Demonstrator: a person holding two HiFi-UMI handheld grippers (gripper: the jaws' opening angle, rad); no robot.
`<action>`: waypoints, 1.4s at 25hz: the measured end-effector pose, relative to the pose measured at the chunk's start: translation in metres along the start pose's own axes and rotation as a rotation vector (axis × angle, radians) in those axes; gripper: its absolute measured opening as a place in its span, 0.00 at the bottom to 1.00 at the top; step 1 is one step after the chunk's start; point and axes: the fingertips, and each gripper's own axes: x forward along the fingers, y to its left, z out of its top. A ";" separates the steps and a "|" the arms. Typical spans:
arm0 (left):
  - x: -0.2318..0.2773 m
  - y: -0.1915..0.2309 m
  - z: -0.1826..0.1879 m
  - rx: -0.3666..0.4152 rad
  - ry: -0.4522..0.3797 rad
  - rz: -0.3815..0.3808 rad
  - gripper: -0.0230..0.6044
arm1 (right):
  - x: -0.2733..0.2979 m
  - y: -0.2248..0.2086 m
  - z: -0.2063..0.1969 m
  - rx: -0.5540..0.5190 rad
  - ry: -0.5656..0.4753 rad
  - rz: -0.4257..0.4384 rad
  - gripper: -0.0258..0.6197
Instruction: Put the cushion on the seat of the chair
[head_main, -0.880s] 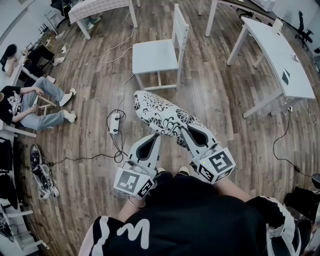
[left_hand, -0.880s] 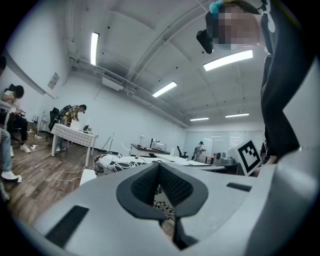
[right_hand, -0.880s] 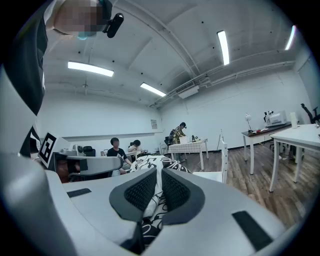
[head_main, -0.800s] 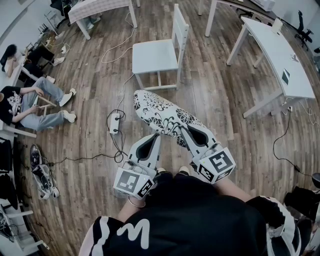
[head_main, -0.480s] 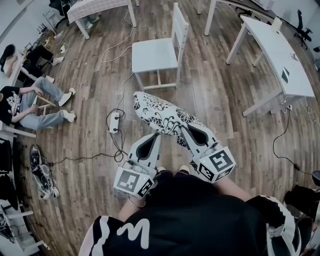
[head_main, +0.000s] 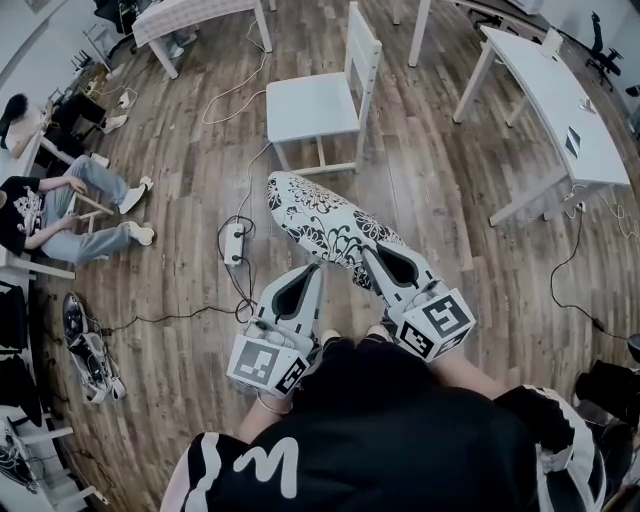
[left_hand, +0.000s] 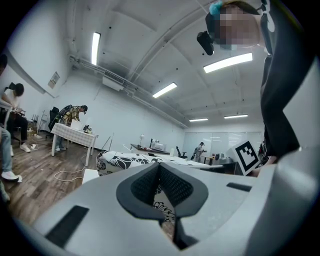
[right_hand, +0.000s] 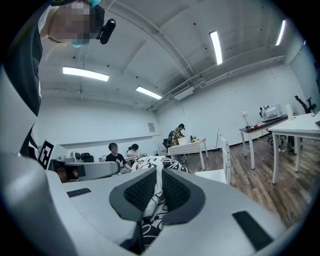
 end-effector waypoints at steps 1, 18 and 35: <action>-0.003 0.002 0.000 0.002 0.000 -0.003 0.04 | 0.002 0.003 -0.001 0.000 -0.004 -0.003 0.10; -0.010 0.027 0.000 0.002 0.008 -0.083 0.04 | 0.013 0.020 -0.007 0.015 -0.047 -0.073 0.10; 0.079 0.092 0.001 0.010 0.006 -0.033 0.04 | 0.094 -0.060 0.006 0.007 -0.044 -0.022 0.10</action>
